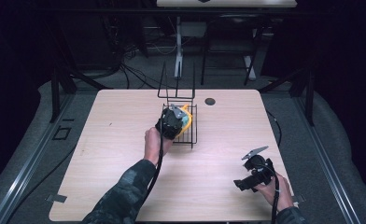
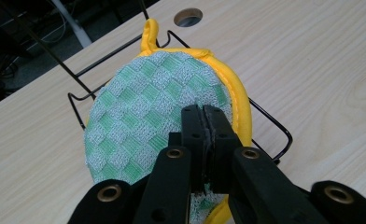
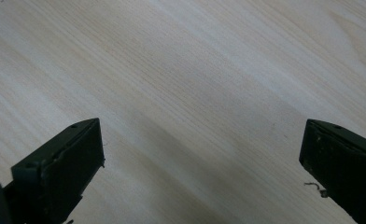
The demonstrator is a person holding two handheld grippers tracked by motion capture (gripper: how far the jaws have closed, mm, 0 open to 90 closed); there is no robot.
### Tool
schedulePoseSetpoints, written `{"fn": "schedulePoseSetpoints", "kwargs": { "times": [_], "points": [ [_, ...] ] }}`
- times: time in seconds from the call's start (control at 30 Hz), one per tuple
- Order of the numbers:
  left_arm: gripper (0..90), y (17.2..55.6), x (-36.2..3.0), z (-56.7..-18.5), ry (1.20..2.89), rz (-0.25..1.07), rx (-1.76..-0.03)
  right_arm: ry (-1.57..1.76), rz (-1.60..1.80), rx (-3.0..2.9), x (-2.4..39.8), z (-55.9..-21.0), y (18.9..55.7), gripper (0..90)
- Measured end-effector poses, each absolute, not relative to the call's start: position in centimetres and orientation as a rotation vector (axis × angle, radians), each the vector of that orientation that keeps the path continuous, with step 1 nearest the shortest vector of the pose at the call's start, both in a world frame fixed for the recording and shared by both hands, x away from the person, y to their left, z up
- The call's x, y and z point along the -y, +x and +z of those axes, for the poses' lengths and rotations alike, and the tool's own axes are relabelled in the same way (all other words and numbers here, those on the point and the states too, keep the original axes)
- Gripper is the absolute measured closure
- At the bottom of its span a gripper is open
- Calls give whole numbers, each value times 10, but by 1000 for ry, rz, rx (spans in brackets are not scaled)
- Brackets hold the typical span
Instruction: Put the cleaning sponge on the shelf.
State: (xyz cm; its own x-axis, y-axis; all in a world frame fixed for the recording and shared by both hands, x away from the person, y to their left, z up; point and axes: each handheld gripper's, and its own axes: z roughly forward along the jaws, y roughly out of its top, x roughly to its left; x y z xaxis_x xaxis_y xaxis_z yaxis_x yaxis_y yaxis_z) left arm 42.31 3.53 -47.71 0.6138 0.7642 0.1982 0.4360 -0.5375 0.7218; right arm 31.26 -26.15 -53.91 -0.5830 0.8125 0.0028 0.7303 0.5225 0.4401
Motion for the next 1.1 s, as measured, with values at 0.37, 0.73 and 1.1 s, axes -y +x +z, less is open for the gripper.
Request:
{"fn": "schedulePoseSetpoints", "kwargs": {
  "times": [0.37,0.73,1.1],
  "points": [
    [883,435,-23,-496,2233,657,-1000,1309,597,-2559,261,-539,313,0],
    [879,444,-16,-512,2248,622,-1047,1306,601,-2567,260,-539,313,0],
    [878,449,-8,-518,2231,646,-1064,1305,595,-2570,260,-540,312,0]
  ]
}}
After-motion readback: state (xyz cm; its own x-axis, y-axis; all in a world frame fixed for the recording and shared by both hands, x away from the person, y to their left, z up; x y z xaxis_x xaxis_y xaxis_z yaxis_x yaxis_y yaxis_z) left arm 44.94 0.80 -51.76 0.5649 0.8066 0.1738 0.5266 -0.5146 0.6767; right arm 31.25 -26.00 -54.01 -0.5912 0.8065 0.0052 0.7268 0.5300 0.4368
